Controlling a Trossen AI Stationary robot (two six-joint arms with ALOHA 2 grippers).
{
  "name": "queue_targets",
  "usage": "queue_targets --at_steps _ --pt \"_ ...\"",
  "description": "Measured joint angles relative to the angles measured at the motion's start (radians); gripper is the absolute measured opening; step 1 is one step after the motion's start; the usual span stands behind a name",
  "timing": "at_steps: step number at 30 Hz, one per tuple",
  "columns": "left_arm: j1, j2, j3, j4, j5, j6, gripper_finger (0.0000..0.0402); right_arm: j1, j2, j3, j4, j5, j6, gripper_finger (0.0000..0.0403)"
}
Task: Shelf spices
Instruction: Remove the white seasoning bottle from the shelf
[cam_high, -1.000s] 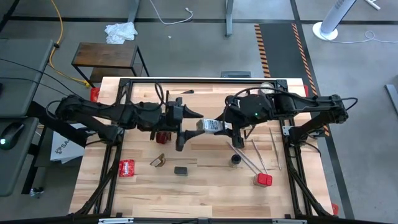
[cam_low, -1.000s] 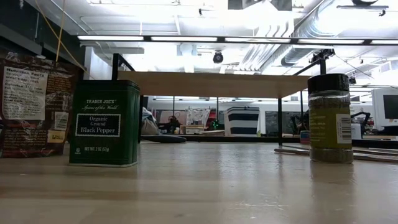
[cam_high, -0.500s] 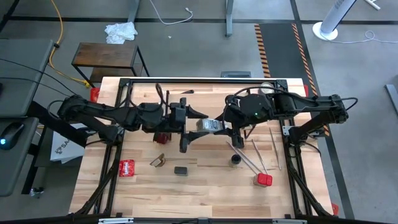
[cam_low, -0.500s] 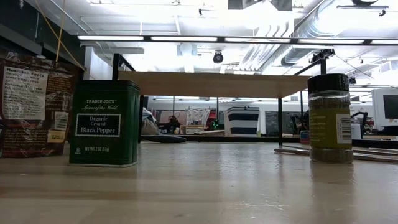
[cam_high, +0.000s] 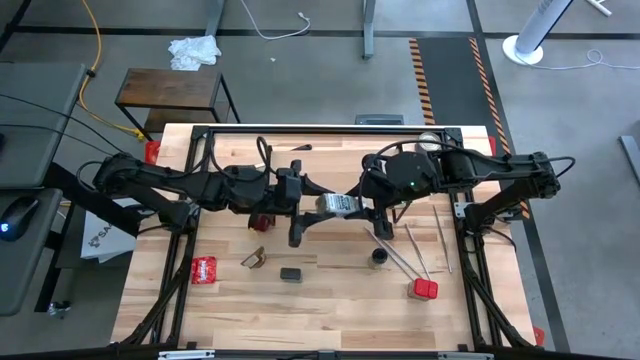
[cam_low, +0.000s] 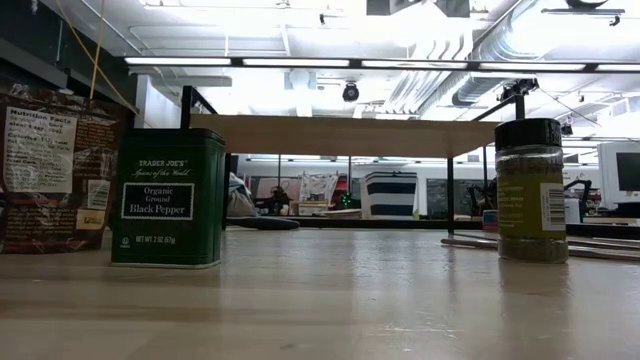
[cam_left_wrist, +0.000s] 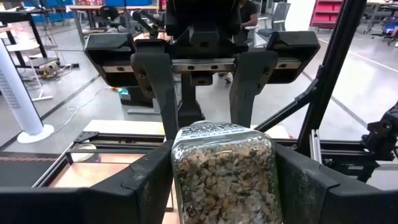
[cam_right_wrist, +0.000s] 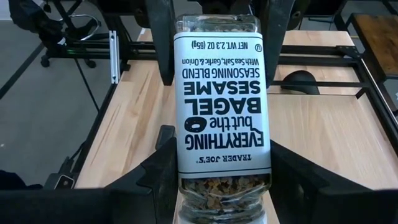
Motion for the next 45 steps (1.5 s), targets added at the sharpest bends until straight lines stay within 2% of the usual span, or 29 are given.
queue_targets --at_steps 5,9,16,20,23,26,31,34,37,40,45 --pt "0.0 -0.001 0.0 -0.002 -0.005 -0.015 0.0195 0.0 0.0 0.0 0.009 -0.006 -0.001 0.0184" --pt "0.0 -0.002 0.0 0.0 -0.008 -0.017 0.0192 0.0 0.0 0.0 0.005 -0.002 -0.006 0.0186" --pt "-0.001 -0.03 -0.002 -0.087 -0.016 -0.039 0.0192 0.0 -0.025 0.0 -0.046 0.082 0.007 0.0312" --pt "-0.002 -0.088 -0.002 -0.163 -0.069 -0.095 0.0192 -0.001 -0.059 0.001 -0.092 0.152 0.117 0.0332" --pt "-0.01 -0.141 -0.002 -0.138 -0.137 -0.111 0.0192 -0.001 -0.08 -0.001 -0.079 0.157 0.166 0.0333" --pt "-0.017 -0.194 -0.036 0.066 -0.209 -0.068 0.0192 0.0 -0.096 -0.03 0.05 0.16 0.182 0.0332" --pt "-0.016 -0.216 -0.206 0.717 -0.207 0.046 0.0192 -0.008 -0.107 -0.165 0.569 0.168 0.164 0.0329" --pt "-0.001 -0.173 -0.308 1.105 -0.202 0.044 0.0192 -0.023 -0.093 -0.237 0.926 0.157 0.17 0.0329" --pt "0.017 -0.082 -0.349 1.392 -0.202 0.02 0.0192 -0.043 -0.055 -0.272 1.147 0.138 0.204 0.0329" --pt "0.038 0.006 -0.33 1.53 -0.198 -0.001 0.0192 -0.054 -0.01 -0.275 1.242 0.131 0.227 0.0329" --pt "0.072 0.1 -0.25 1.548 -0.134 -0.092 0.0192 -0.062 0.027 -0.26 1.296 0.162 0.219 0.0329"
